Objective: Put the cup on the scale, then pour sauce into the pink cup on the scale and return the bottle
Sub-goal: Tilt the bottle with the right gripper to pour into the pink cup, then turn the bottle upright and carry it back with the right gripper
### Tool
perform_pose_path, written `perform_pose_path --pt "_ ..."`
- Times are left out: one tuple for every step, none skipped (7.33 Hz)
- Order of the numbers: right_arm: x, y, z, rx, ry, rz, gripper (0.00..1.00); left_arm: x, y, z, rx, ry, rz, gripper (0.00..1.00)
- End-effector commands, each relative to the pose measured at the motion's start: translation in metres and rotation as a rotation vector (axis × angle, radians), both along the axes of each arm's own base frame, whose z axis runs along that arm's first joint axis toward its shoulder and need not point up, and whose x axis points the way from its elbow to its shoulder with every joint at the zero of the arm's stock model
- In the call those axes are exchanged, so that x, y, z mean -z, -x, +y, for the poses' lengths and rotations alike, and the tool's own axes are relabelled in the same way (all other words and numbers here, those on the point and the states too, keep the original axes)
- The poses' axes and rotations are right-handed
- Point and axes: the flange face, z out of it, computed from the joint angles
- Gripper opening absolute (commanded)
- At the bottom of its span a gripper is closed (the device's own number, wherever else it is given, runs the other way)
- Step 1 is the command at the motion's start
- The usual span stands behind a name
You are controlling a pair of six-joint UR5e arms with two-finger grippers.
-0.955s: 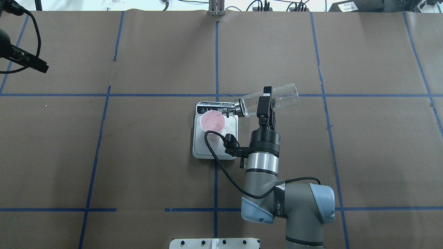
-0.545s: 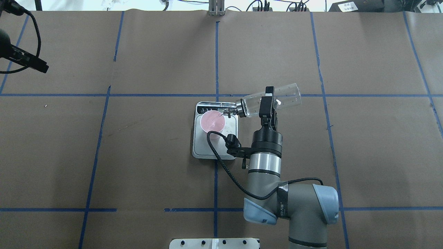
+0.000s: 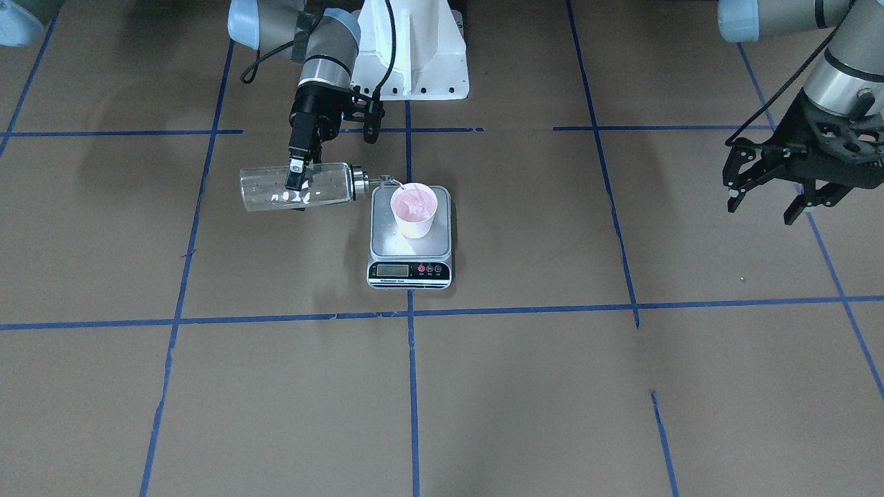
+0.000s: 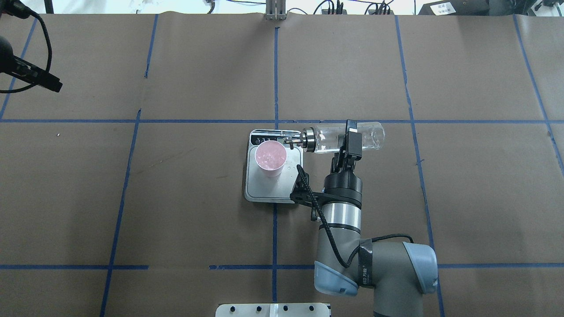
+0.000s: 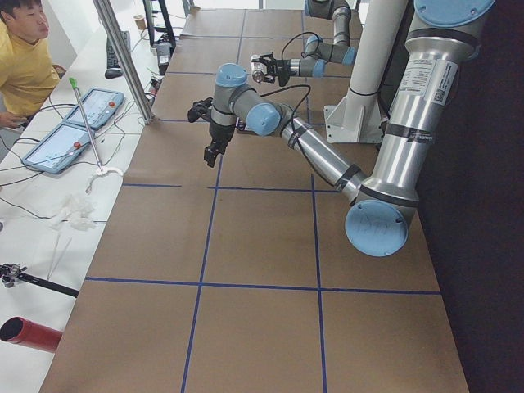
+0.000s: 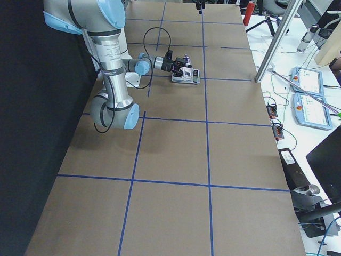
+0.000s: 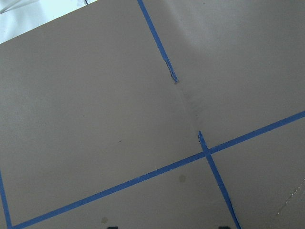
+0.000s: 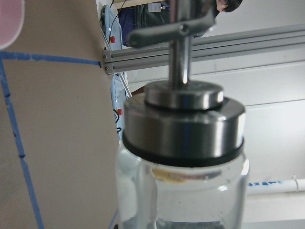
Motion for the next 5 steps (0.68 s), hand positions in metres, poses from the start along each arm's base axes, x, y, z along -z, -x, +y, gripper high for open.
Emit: perform_pose_path --pt "0.001 0.0 0.005 -0.019 0.062 -0.368 0.0 0.0 0.0 0.0 0.002 0.002 0.001 0.76" --pt "-0.008 -0.008 0.006 -0.002 0.089 -0.507 0.0 0.002 0.0 0.0 0.004 0.0 0.004 0.77" --pt "-0.037 -0.024 0.008 0.01 0.092 -0.592 0.0 0.003 0.0 0.001 0.005 0.0 0.005 0.77" --pt "-0.061 -0.046 0.011 0.024 0.08 -0.722 0.0 0.003 0.0 0.001 0.005 0.0 0.005 0.77" --pt "-0.085 -0.065 0.013 0.036 0.088 -0.838 0.0 0.005 0.0 0.001 0.006 -0.002 0.007 0.77"
